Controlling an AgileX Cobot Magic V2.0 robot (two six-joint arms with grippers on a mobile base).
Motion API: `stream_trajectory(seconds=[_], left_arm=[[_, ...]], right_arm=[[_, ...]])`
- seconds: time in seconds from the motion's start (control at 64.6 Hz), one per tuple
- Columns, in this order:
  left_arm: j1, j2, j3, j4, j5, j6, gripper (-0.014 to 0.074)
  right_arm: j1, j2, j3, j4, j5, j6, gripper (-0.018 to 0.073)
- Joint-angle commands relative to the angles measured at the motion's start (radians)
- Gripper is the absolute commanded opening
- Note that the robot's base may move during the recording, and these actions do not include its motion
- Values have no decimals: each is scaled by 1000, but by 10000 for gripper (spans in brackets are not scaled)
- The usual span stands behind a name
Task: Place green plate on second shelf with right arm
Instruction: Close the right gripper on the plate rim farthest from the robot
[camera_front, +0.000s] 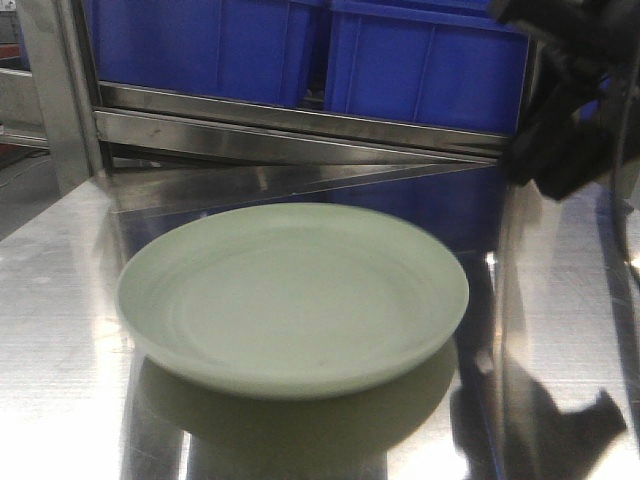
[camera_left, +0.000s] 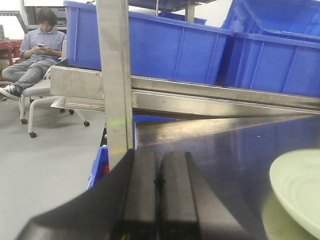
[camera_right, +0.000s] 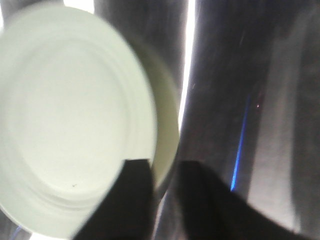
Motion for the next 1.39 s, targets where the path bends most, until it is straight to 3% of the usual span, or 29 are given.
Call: stream_trajectory(seconds=[0.0, 0.062, 0.356, 0.588, 0.897, 1.16, 1.377], left_arm=[[-5, -17, 40, -3, -90, -2, 130], [-5, -17, 40, -3, -90, -2, 130], [-5, -17, 40, -3, -90, -2, 130], [-5, -17, 40, -3, -90, -2, 130], [-5, -17, 40, -3, -90, -2, 130], [-5, -17, 40, -3, -90, -2, 130], [-5, -17, 40, -3, -90, -2, 130]], right_arm=[[0, 4, -38, 86, 6, -1, 508], [5, 23, -38, 111, 9, -1, 539], [75, 116, -38, 149, -22, -1, 539], [84, 186, -38, 171, -42, -1, 522], [84, 223, -40, 182, -39, -1, 319], [84, 222, -41, 183, -11, -1, 39], [84, 144, -41, 169, -35, -2, 55]])
